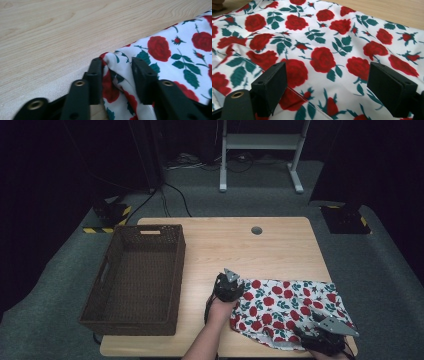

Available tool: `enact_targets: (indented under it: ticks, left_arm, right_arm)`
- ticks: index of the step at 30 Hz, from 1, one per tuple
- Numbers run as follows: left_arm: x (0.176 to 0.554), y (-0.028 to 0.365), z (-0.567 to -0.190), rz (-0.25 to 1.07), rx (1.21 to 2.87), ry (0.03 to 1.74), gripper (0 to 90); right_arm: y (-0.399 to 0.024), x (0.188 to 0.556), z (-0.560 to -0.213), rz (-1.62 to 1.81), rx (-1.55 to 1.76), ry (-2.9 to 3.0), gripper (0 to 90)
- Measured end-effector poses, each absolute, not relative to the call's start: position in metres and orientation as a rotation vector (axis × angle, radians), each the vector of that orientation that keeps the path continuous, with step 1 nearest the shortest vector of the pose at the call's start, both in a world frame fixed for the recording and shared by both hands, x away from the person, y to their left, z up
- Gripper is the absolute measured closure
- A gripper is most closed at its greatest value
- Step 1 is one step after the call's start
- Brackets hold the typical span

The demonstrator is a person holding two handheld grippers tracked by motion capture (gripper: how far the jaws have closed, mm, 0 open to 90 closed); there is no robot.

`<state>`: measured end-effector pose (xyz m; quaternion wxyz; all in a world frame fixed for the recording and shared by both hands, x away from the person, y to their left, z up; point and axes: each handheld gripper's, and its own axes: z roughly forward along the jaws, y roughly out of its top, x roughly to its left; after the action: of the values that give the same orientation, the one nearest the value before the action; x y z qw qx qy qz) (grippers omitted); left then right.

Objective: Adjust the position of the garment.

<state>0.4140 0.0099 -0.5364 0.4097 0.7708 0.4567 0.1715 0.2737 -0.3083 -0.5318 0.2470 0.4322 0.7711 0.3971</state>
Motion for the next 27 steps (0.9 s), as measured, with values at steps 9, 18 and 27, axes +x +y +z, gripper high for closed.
enact_targets:
  ticks: [9, 18, 27]
  left_arm:
    - [0.412, 0.007, -0.533, 0.47, 1.949, 1.132, 78.0]
    - [0.411, 0.007, -0.531, 0.464, 1.937, 1.142, 79.6]
    - [0.413, 0.01, -0.532, 0.442, 1.916, 1.142, 79.1]
  right_arm:
    - [-0.287, 0.27, -0.526, 1.113, 1.148, 2.133, 16.5]
    - [-0.235, 0.269, -0.52, 1.155, 1.104, 2.216, 17.1]
    - [-0.181, 0.272, -0.519, 1.16, 1.035, 2.292, 25.1]
